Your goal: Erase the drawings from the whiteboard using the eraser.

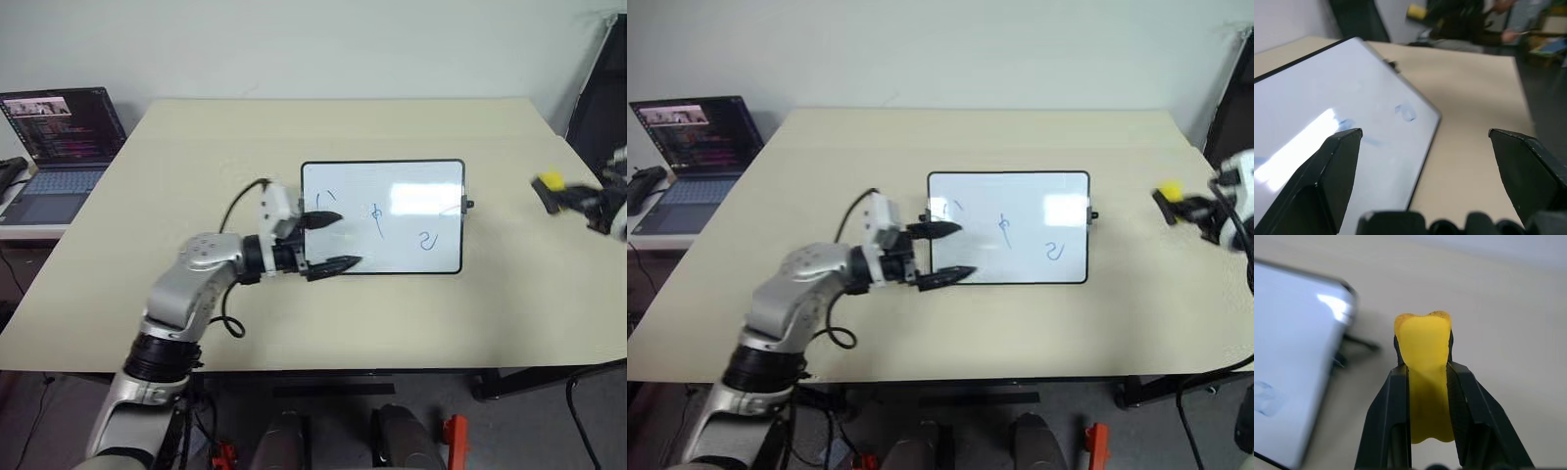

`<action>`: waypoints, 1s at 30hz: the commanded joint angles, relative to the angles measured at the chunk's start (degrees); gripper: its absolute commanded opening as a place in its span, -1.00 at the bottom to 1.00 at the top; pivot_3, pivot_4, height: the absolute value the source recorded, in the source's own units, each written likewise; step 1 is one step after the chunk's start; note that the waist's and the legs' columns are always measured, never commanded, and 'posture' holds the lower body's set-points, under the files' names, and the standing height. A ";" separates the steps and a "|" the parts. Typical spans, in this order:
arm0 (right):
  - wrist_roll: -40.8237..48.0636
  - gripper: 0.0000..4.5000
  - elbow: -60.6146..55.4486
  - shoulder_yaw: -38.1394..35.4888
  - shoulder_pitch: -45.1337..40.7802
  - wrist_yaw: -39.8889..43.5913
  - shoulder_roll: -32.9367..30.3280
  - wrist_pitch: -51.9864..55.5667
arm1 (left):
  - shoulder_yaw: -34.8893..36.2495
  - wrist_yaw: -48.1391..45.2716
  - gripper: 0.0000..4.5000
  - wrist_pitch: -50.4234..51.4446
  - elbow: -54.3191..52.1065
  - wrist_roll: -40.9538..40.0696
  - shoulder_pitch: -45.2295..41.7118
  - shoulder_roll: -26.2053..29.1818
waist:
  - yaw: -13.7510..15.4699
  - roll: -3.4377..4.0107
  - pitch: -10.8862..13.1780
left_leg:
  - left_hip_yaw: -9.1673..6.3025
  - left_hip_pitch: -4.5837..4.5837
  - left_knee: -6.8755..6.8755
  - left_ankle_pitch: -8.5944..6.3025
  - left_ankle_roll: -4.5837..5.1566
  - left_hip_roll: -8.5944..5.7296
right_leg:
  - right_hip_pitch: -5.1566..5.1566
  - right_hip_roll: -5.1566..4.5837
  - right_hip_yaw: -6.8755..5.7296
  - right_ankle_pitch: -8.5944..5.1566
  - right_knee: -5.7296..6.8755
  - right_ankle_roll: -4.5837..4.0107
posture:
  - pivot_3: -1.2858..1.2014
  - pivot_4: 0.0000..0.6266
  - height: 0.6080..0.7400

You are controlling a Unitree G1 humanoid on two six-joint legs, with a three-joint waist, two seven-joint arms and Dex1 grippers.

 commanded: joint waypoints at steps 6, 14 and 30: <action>-2.35 -0.66 -6.17 19.26 -13.19 -1.92 19.33 -5.73 | 10.80 2.90 1.00 -2.36 -0.10 0.50 9.25 6.67 | -0.54 -0.14 0.03 | -0.03 0.11 -0.04 -0.03 -0.05 0.11 | -0.01 0.07 0.01 0.02 0.07 -0.11 | 0.03 -0.52 1.00; -12.63 -0.66 11.49 28.62 -19.86 -7.22 33.51 -17.46 | 10.31 7.67 1.00 -3.02 -5.31 2.47 15.03 5.68 | 1.82 -0.20 0.04 | -0.14 -0.41 -0.01 -0.11 -0.25 -0.04 | -0.51 -0.10 -0.13 0.22 0.07 -0.40 | 0.03 -0.52 1.00; -27.80 -0.66 22.65 35.42 -23.92 -10.29 36.94 -24.10 | 10.29 10.43 1.00 -0.15 -12.02 0.18 18.19 5.83 | 1.13 -0.19 0.04 | 0.04 -0.40 -0.07 -0.13 -0.28 0.05 | -0.87 0.03 0.07 0.15 0.56 -0.53 | 0.03 -0.52 1.00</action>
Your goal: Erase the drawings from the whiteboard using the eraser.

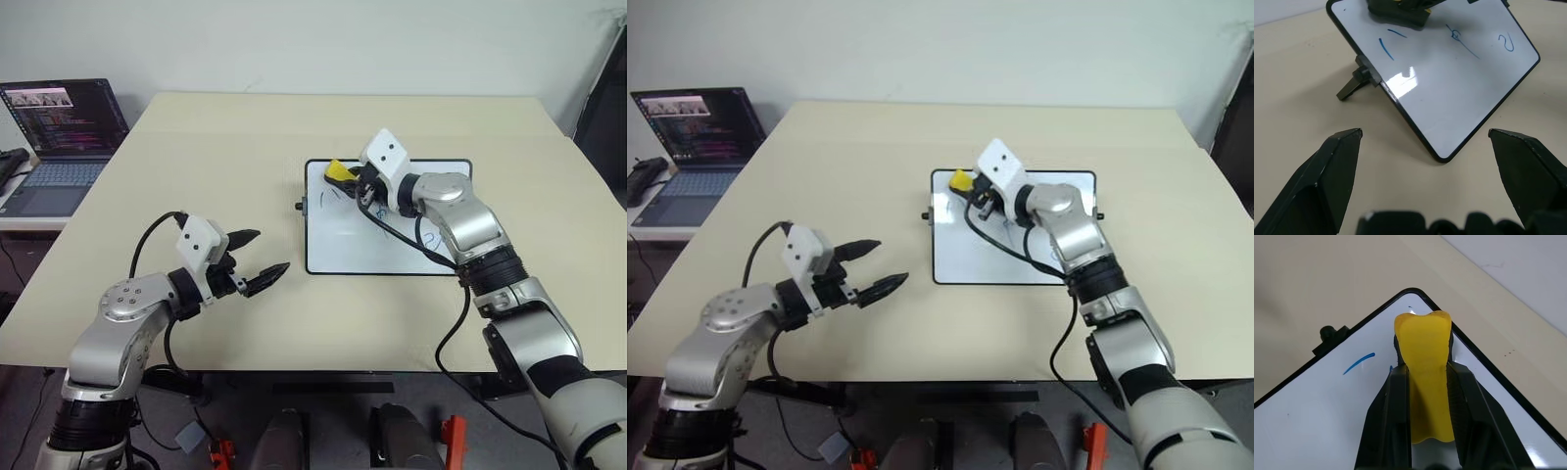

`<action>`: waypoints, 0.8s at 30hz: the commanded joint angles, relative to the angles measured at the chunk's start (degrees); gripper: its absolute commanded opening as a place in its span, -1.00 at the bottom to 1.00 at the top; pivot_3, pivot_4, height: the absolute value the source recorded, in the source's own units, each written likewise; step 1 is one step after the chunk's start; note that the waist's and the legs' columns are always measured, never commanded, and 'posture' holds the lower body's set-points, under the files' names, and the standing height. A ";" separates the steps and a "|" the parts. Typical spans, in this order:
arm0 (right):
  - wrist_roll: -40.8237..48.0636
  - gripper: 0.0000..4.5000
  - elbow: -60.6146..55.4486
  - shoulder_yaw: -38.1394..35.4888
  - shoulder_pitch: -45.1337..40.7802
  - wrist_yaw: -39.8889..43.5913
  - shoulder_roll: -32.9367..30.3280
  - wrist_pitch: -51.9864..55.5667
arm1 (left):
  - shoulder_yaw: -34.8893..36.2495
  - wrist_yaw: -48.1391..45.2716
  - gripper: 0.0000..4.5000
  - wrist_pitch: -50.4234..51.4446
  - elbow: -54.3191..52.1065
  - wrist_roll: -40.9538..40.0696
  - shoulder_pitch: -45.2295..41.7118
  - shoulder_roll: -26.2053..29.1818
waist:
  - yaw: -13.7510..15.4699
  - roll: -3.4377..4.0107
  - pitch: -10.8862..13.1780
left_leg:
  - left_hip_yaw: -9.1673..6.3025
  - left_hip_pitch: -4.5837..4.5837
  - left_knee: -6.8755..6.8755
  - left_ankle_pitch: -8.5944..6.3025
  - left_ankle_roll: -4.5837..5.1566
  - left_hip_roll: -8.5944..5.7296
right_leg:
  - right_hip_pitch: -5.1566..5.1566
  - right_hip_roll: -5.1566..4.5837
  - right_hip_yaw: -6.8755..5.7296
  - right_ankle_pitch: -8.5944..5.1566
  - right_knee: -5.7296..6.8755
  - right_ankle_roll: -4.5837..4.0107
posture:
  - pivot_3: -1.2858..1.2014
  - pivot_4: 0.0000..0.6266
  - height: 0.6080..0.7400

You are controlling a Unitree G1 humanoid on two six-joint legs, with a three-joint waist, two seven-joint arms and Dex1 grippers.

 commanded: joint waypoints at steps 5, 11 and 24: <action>-8.51 -0.66 0.32 5.69 0.17 -3.08 2.84 0.68 | 0.89 0.12 1.00 0.37 -1.62 -0.57 -0.45 0.37 | -0.36 -0.02 -0.02 | -0.01 0.18 0.01 0.00 0.00 0.04 | -0.01 0.06 0.01 -0.10 0.37 -0.15 | 0.03 -0.52 1.00; -11.09 -0.66 0.21 8.24 1.96 -1.10 3.19 2.37 | 0.64 -0.20 1.00 0.23 -0.98 -0.39 -1.22 0.48 | -0.96 -0.07 -0.09 | -0.05 0.31 0.09 0.08 0.01 0.06 | 0.08 0.10 0.00 -0.13 0.48 -0.20 | 0.03 -0.52 1.00; -12.97 -0.66 -1.63 11.09 5.95 4.68 2.06 6.05 | -0.51 -1.43 1.00 -0.37 0.42 -0.17 -2.74 0.21 | -1.08 -0.19 -0.21 | -0.19 1.17 0.03 0.22 -0.06 0.08 | 0.98 0.11 -0.13 -0.32 0.37 -0.07 | 0.03 -0.52 1.00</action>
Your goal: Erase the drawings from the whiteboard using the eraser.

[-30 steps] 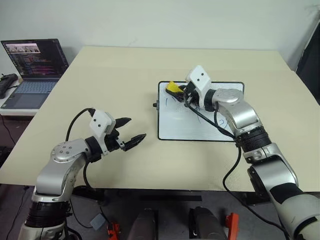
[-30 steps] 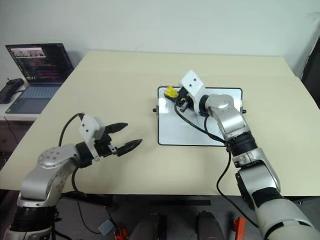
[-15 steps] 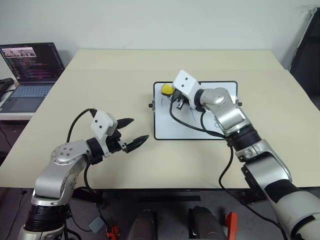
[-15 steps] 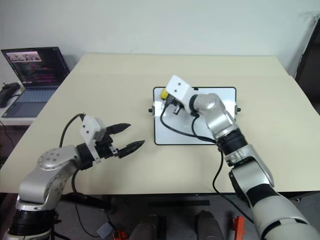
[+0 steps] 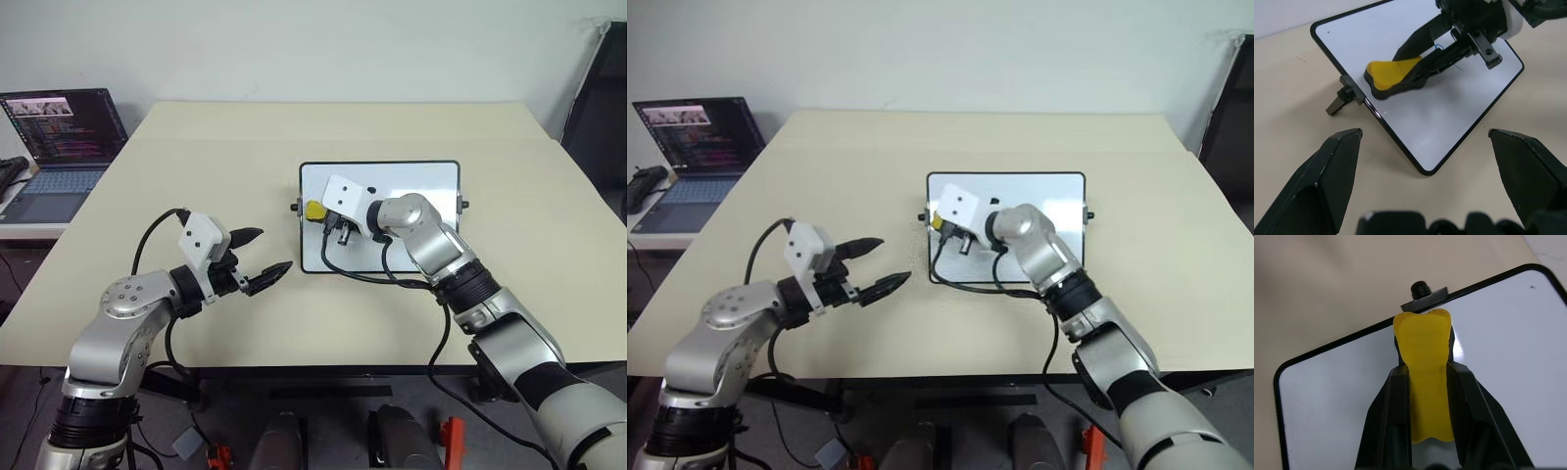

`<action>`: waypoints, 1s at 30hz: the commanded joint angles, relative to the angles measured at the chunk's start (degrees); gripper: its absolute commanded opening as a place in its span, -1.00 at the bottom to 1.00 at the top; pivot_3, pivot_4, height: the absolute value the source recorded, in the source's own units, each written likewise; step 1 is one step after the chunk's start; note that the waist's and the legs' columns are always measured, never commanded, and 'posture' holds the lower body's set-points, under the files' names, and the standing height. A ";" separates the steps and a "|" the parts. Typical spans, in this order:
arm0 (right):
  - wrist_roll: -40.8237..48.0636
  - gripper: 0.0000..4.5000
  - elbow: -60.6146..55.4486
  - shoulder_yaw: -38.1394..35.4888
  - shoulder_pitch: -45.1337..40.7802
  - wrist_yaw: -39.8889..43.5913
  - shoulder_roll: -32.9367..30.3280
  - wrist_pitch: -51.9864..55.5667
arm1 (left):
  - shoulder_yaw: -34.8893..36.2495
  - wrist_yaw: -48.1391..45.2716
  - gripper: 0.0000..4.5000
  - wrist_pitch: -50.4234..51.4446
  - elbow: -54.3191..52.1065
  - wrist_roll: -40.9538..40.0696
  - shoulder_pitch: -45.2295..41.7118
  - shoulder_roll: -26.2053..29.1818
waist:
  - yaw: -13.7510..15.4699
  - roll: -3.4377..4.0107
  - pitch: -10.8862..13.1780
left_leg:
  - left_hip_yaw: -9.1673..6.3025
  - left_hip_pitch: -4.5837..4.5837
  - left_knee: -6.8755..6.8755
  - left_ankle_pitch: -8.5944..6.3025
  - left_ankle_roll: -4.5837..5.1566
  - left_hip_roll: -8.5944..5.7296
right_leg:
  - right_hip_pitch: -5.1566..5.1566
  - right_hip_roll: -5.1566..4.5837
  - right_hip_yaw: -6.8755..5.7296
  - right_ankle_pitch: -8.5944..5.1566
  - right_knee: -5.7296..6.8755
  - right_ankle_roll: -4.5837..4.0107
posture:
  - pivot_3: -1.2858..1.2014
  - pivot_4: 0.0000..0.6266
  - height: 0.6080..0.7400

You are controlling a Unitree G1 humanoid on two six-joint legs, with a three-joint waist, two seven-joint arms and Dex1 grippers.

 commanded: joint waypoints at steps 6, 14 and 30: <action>-1.63 -0.66 1.54 0.46 2.01 2.08 -2.75 1.89 | -0.53 -1.34 1.00 -1.29 0.34 -0.12 -1.75 0.06 | 0.32 -0.01 -0.01 | -0.09 0.03 0.01 0.00 0.00 0.00 | 0.03 0.00 -0.05 -0.16 0.05 -0.28 | 0.03 -0.52 1.00; 5.94 -0.66 -10.41 -8.13 1.53 4.97 -4.21 8.78 | -1.03 -2.75 1.00 -1.85 2.13 -0.15 -3.68 0.34 | 1.07 0.00 0.05 | -0.13 -0.10 -0.02 0.00 0.00 0.00 | -0.03 -0.01 -0.09 -0.16 -0.01 -0.24 | 0.03 -0.52 1.00; 20.00 -0.66 -38.38 -28.45 16.30 11.68 -31.34 22.53 | -3.92 -9.41 1.00 -2.70 7.19 -1.13 -13.86 0.04 | 1.32 -0.04 0.11 | -0.01 -1.22 -0.18 -0.17 -0.17 -0.05 | -1.00 -0.09 -0.12 -0.01 -0.30 -0.08 | 0.03 -0.52 1.00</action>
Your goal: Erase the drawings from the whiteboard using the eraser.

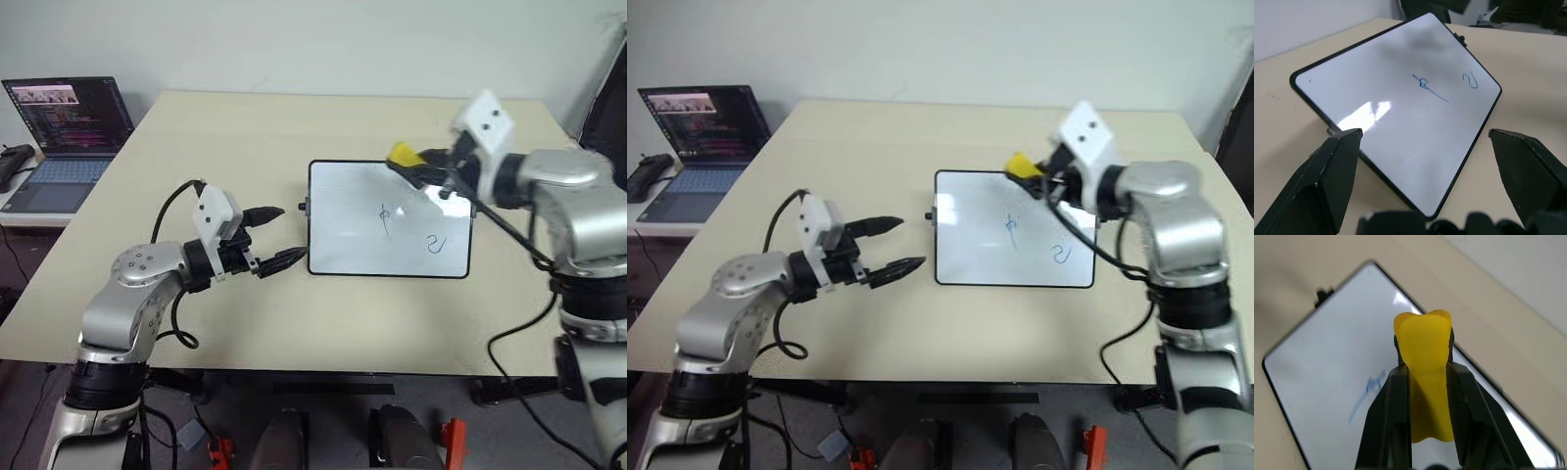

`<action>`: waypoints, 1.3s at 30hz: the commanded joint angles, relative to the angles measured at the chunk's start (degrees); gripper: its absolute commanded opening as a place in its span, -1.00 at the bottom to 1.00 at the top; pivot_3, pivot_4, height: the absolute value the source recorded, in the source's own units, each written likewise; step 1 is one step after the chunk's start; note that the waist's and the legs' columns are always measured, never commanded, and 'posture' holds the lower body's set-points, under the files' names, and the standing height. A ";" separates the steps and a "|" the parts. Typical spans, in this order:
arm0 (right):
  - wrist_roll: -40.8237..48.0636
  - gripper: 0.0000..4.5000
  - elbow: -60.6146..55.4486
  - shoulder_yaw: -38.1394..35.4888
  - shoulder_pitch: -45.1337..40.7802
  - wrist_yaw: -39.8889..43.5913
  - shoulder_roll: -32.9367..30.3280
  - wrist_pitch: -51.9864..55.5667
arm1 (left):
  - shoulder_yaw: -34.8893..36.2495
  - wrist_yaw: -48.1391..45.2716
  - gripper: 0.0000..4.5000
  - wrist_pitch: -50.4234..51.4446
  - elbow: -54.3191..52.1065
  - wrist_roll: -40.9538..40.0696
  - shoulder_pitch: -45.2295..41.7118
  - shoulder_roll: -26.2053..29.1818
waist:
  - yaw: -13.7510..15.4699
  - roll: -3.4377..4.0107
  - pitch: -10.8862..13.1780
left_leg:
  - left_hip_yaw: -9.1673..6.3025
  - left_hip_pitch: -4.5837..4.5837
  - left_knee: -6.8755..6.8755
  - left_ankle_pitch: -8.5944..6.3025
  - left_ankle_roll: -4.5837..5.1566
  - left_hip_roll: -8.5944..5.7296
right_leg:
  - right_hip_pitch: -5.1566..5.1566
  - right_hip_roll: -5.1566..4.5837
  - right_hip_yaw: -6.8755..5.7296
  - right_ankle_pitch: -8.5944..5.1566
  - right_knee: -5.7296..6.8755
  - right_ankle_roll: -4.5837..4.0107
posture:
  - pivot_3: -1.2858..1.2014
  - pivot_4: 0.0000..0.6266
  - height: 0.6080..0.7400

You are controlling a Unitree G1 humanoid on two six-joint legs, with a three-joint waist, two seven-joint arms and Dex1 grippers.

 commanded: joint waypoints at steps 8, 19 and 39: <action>3.19 -0.66 -5.65 -9.39 16.29 3.15 -12.27 -9.93 | -0.71 -5.00 1.00 -1.33 3.80 0.49 -4.52 1.46 | -0.30 0.01 0.08 | 0.06 0.02 0.04 -0.01 0.01 0.01 | 0.00 0.01 0.05 -0.13 0.06 0.18 | 0.03 -0.52 1.00; 5.61 -0.66 -3.59 -10.44 17.17 3.24 -16.08 -12.58 | -0.50 -5.65 1.00 -1.02 2.97 0.84 -4.89 1.84 | -0.10 -0.01 0.09 | 0.09 0.04 0.11 0.00 0.00 0.02 | 0.03 0.01 0.08 -0.12 0.06 0.16 | 0.03 -0.52 1.00; 6.91 -0.66 -2.66 -9.45 15.86 3.60 -17.22 -13.52 | -0.79 -6.32 1.00 -1.27 2.45 1.72 -5.86 3.37 | -0.07 -0.01 0.09 | 0.09 0.04 0.13 0.00 0.00 0.02 | 0.03 0.01 0.08 -0.09 0.07 0.12 | 0.03 -0.52 1.00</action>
